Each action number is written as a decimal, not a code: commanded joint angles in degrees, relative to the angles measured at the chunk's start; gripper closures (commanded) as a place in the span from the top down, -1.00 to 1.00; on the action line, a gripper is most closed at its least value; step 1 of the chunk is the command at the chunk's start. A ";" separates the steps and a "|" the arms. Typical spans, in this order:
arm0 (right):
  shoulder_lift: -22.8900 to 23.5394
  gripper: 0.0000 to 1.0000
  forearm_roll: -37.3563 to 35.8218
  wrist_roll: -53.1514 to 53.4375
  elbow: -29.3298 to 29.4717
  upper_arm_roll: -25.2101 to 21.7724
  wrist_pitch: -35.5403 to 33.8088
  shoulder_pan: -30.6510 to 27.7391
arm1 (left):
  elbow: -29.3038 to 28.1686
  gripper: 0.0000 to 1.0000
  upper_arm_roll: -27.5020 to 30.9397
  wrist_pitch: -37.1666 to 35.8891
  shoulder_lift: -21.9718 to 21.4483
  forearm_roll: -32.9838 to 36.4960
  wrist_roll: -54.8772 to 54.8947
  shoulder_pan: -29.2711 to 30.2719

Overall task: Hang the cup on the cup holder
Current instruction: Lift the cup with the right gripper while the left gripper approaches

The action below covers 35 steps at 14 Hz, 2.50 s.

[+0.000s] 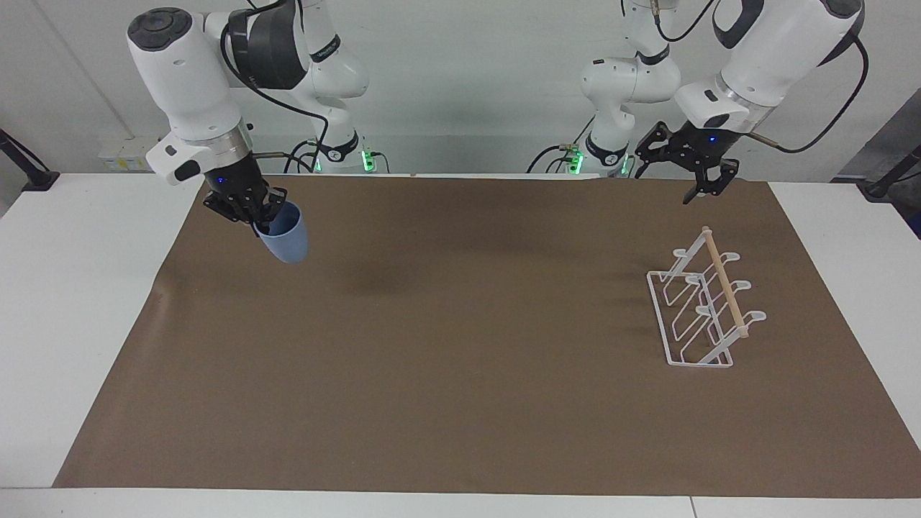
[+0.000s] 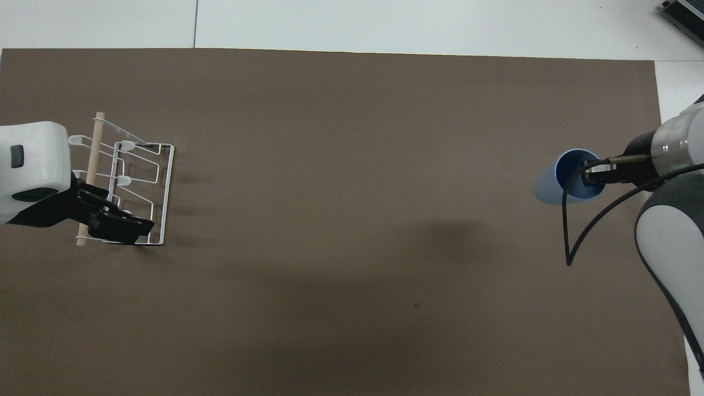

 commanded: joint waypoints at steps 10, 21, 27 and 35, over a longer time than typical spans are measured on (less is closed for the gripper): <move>-1.66 -1.00 15.23 -4.99 0.03 7.29 -2.07 2.66 | -6.19 1.00 0.13 5.64 -4.15 -1.21 27.02 -2.51; -2.37 -1.00 23.75 -4.81 -0.05 8.10 0.02 10.92 | -13.39 1.00 -0.04 16.80 -7.05 -12.72 28.59 -10.07; -2.37 -1.00 25.76 -4.02 -0.67 8.45 6.98 14.88 | -19.20 1.00 -0.04 23.66 -10.04 -17.56 29.22 -15.52; -2.81 -1.00 33.24 2.91 -1.11 8.45 6.54 15.23 | -20.24 1.00 -0.04 32.43 -10.03 -19.67 28.34 -22.72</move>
